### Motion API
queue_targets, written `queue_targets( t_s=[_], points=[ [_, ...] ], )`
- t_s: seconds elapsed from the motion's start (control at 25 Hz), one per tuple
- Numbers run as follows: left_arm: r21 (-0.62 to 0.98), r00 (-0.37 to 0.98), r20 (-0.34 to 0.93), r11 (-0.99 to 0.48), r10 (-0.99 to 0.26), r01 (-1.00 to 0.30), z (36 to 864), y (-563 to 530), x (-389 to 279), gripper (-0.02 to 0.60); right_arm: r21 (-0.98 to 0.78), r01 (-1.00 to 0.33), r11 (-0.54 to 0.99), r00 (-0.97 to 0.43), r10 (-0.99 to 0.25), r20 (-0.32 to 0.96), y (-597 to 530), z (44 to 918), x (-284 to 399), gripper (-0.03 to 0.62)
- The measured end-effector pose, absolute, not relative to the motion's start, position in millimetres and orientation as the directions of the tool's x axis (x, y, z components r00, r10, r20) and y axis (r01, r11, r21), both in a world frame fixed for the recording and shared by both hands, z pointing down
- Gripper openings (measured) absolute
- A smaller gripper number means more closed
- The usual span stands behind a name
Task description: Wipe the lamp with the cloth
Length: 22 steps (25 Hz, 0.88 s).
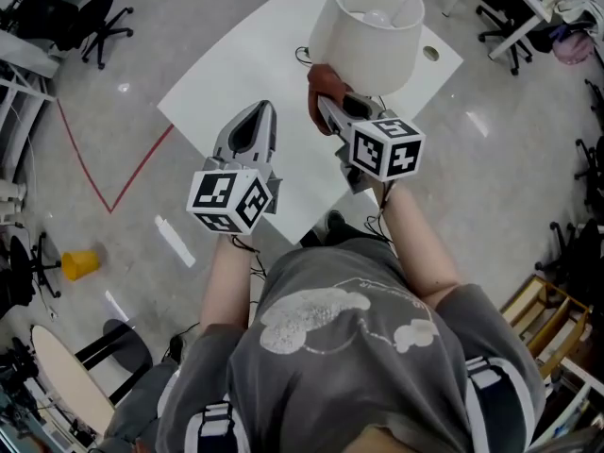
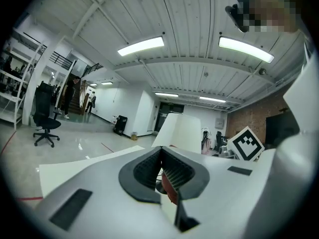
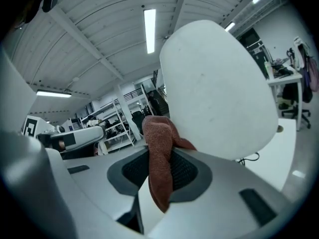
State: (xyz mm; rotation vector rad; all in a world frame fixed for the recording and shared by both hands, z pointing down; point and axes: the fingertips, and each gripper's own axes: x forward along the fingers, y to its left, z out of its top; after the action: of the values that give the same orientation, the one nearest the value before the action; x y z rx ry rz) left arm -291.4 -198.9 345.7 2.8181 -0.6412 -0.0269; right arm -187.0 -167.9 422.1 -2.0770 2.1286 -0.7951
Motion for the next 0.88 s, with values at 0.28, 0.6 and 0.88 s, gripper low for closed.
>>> queue_targets(
  t_s=[0.28, 0.6, 0.88],
  points=[
    [0.201, 0.89, 0.069, -0.867, -0.452, -0.456, 342, -190, -271, 0.008, -0.425, -0.904, 0.043, -0.183, -0.938, 0.293, -169, 423, -200, 0.092],
    [0.187, 0.876, 0.034, -0.858, -0.482, -0.479, 326, -210, -285, 0.008, -0.415, -0.904, 0.099, -0.197, -0.96, 0.2, -188, 378, -216, 0.092],
    [0.174, 0.926, -0.001, -0.912, -0.378, -0.372, 308, -245, -280, 0.008, -0.41, -0.912, 0.018, -0.075, -0.99, 0.123, -212, 340, -212, 0.092]
  ],
)
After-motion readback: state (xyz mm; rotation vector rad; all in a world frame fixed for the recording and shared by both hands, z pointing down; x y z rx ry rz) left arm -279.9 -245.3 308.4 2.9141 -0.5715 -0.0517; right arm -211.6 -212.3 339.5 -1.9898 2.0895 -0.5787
